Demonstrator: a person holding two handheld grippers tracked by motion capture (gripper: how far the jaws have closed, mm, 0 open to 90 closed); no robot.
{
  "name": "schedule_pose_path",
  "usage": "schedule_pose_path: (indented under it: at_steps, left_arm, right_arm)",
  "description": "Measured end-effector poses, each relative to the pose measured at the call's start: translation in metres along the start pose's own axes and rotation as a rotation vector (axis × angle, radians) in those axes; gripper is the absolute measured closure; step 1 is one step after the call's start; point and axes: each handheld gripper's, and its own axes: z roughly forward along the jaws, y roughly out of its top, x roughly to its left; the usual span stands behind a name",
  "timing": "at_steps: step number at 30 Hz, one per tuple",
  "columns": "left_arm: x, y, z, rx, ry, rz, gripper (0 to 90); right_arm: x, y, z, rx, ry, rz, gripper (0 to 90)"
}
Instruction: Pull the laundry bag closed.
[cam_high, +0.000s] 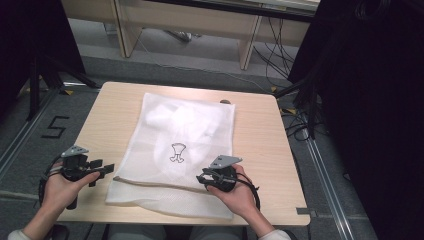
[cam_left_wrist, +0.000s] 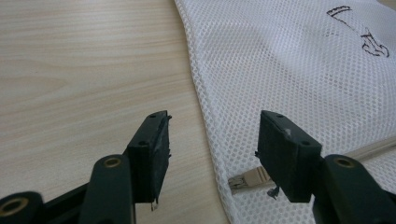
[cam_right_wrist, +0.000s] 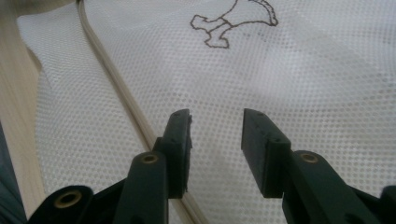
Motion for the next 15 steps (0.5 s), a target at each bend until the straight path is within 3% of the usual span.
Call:
schedule_pose_path:
  at_steps: [10, 14, 15]
  left_arm:
    - [0.000, 0.000, 0.000, -0.003, -0.001, -0.001, 42.9]
    - [0.001, 0.001, -0.002, 0.018, 0.001, 0.024, 42.8]
    - [0.000, 0.000, 0.000, 0.000, -0.005, 0.001, 42.8]
  right_arm:
    - [0.020, 0.019, 0.020, 0.000, 0.052, -0.039, 65.2]
    - [0.027, 0.026, 0.027, -0.005, 0.063, -0.052, 65.1]
    - [0.029, 0.028, 0.030, -0.012, 0.063, -0.051, 65.2]
